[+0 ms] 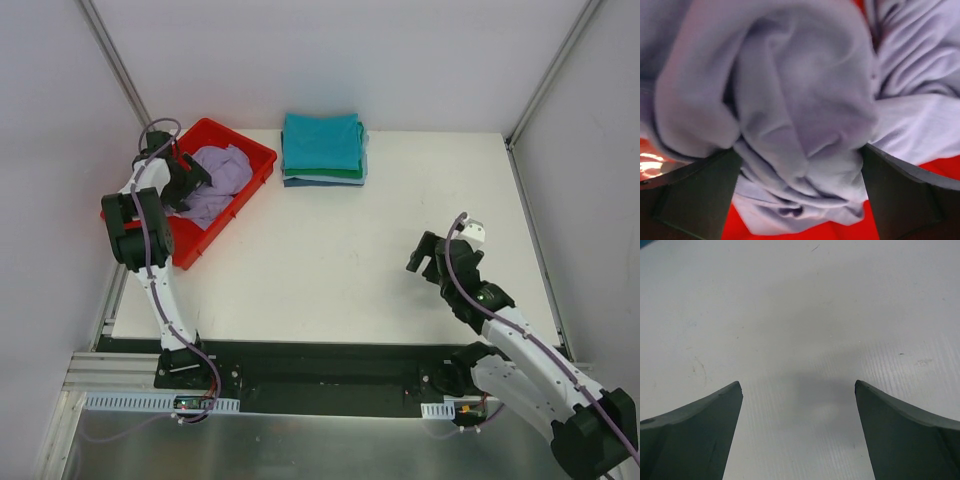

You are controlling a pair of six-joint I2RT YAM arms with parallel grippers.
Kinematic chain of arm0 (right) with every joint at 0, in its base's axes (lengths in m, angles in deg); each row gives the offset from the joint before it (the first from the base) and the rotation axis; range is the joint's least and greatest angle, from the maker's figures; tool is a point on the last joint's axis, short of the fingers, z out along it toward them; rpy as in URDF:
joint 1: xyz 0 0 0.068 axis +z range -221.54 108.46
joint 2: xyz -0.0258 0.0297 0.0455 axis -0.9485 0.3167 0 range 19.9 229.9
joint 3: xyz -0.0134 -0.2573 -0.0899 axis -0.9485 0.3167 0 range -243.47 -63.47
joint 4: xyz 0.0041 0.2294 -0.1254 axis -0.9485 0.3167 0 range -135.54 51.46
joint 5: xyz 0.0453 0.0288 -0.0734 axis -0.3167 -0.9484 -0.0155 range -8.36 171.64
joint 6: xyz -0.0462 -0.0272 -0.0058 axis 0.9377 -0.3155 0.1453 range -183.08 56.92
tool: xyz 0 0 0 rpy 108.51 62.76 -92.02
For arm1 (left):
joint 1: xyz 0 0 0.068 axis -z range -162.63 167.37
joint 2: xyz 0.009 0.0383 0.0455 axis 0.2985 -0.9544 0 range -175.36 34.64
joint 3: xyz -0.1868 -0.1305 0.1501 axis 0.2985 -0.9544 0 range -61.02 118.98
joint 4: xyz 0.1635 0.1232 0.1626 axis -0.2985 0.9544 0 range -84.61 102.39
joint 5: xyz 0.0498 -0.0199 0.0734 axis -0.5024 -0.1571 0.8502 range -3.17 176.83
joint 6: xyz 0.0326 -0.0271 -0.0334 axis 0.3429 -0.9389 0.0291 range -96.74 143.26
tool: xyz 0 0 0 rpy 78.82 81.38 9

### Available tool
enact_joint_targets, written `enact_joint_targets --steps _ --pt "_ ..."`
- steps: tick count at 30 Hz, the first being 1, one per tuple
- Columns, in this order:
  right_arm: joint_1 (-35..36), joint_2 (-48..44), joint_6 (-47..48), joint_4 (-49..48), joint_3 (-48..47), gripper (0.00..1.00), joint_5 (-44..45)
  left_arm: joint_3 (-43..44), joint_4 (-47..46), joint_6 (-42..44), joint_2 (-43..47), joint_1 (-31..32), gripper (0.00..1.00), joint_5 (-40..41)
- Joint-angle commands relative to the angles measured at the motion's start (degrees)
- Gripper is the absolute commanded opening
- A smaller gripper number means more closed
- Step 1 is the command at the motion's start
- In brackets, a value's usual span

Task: Fold and stack the t-shirts
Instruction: Grab crumpled tshirt from bin with the left arm

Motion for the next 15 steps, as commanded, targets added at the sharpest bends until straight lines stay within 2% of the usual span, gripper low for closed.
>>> enact_joint_targets --steps 1,2,3,4,5,9,15 --pt "-0.3 4.1 1.2 -1.3 -3.3 0.96 2.4 4.7 5.7 0.1 -3.7 0.8 0.95 -0.2" --pt "-0.2 5.5 1.3 -1.3 -3.8 0.96 2.2 5.4 6.3 0.1 -4.6 0.8 0.86 -0.8" --pt "-0.4 6.7 1.5 -1.3 -4.4 0.96 2.2 6.3 6.8 0.1 -5.3 0.8 0.61 -2.0" --pt "-0.3 7.8 1.6 -1.1 -5.0 0.96 2.1 6.9 7.3 0.2 -5.6 0.9 0.28 -3.2" --pt "-0.3 8.9 1.6 -0.7 -5.5 0.96 1.7 7.2 7.5 0.1 -5.2 0.9 0.0 -3.8" --pt "-0.3 11.1 1.9 0.5 -7.5 0.96 0.6 7.6 7.6 0.8 1.4 1.6 0.0 -2.7" --pt "-0.4 8.3 1.0 -0.4 -6.2 0.96 0.4 8.6 7.5 2.4 17.6 5.0 0.0 -2.5"
